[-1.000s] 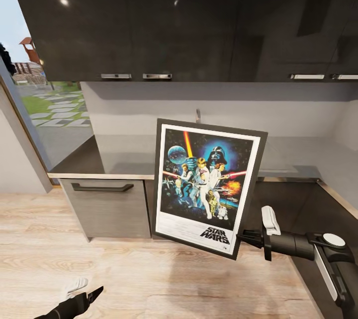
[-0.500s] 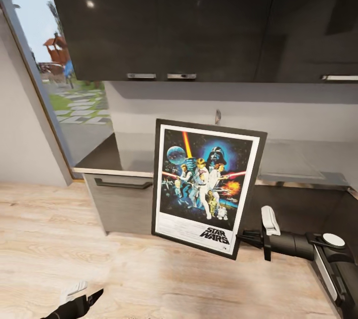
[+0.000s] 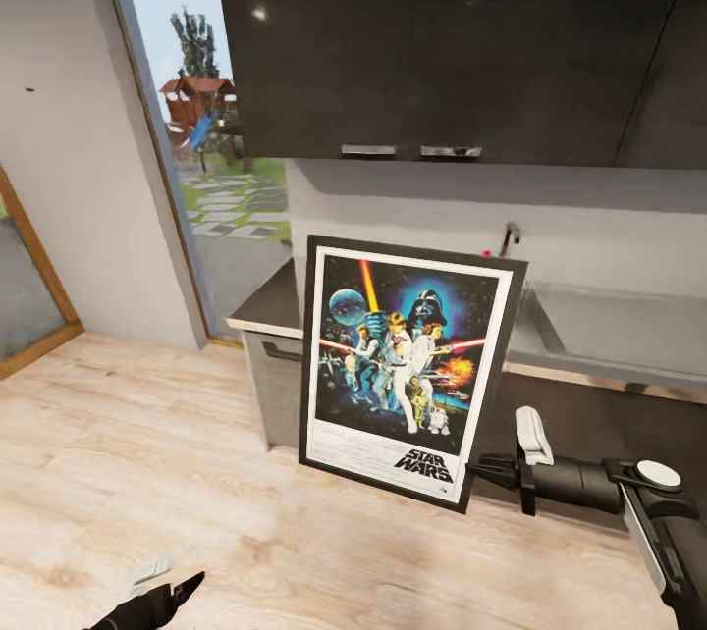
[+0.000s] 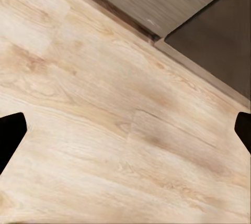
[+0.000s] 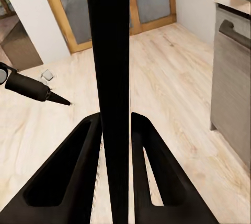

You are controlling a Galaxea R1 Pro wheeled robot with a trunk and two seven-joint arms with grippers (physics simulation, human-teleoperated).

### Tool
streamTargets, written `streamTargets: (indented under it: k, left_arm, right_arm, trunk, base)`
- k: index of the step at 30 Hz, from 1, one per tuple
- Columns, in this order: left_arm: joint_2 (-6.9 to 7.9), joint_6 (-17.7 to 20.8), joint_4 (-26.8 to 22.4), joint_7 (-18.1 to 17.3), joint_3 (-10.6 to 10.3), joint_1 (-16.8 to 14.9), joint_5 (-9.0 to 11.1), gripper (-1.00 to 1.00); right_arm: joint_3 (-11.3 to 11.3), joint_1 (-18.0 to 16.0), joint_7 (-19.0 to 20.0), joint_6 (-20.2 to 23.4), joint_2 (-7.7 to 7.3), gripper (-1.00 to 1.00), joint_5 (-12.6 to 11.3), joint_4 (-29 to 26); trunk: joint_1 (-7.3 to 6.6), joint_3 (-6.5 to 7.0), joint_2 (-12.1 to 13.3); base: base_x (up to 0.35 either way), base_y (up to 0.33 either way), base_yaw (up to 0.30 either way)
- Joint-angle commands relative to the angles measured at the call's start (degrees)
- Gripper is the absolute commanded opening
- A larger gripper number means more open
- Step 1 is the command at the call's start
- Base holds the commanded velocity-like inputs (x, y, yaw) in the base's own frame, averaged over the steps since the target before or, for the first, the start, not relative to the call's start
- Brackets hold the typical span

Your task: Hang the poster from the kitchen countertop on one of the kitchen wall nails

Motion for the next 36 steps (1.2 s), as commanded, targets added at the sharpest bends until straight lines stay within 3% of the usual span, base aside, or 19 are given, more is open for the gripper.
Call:
streamTargets:
  k: [1, 11, 25, 36]
  left_arm:
    - [-0.01, 0.2, 0.1, -0.3, 0.1, -0.1, 0.3, 1.00]
    - [-0.01, 0.2, 0.1, -0.3, 0.1, -0.1, 0.3, 1.00]
    - [-0.01, 0.2, 0.1, -0.3, 0.1, -0.1, 0.3, 1.00]
    - [-0.01, 0.2, 0.1, -0.3, 0.1, -0.1, 0.3, 1.00]
  right_arm:
    - [-0.1, 0.0, 0.3, 0.8, -0.01, -1.00, 0.0, -0.1]
    - [-0.1, 0.0, 0.3, 0.8, -0.01, -1.00, -0.1, -0.1]
    - [-0.1, 0.0, 0.3, 0.8, 0.07, -1.00, -0.1, 0.0]
    - [-0.1, 0.0, 0.3, 0.8, 0.08, -1.00, -0.1, 0.0]
  trunk:
    - [0.04, -0.13, -0.1]
    - [0.04, -0.13, -0.1]
    - [0.04, -0.13, -0.1]
    - [0.04, -0.13, -0.1]
  base:
    - [0.089, 0.293, 0.287]
    - [0.120, 0.293, 0.275]
    - [0.146, 0.293, 0.037]
    - [0.151, 0.307, 0.239]
